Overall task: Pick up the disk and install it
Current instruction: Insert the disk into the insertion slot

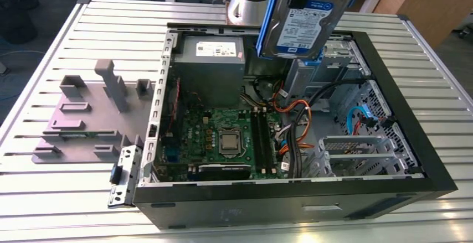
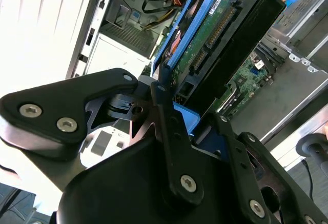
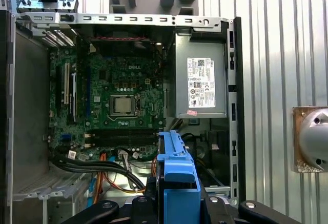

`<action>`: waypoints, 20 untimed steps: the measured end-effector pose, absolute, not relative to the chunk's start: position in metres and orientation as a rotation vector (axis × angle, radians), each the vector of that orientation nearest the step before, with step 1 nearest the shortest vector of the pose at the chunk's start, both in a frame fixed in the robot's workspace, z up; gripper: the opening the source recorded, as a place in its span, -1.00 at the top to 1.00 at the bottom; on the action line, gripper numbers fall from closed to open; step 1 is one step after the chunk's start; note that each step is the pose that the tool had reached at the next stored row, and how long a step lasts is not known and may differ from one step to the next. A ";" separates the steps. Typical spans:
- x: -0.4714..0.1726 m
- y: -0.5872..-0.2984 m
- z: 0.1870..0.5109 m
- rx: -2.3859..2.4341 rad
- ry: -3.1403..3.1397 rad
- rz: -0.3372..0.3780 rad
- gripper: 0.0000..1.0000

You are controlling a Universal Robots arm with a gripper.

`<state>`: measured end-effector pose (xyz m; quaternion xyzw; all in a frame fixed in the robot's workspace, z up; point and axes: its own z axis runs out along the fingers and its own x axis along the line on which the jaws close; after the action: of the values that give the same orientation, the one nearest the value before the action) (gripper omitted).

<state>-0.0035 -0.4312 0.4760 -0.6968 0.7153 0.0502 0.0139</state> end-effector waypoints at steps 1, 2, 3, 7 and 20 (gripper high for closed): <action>-0.003 -0.432 0.476 -2.170 2.228 0.156 0.26; -0.003 -0.432 0.476 -2.170 2.228 0.156 0.26; -0.003 -0.432 0.476 -2.170 2.228 0.156 0.26; -0.003 -0.434 0.476 -2.170 2.228 0.156 0.26; -0.003 -0.439 0.476 -2.170 2.228 0.156 0.26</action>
<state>-0.0026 -0.4391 0.4759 -0.6968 0.7153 0.0502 0.0139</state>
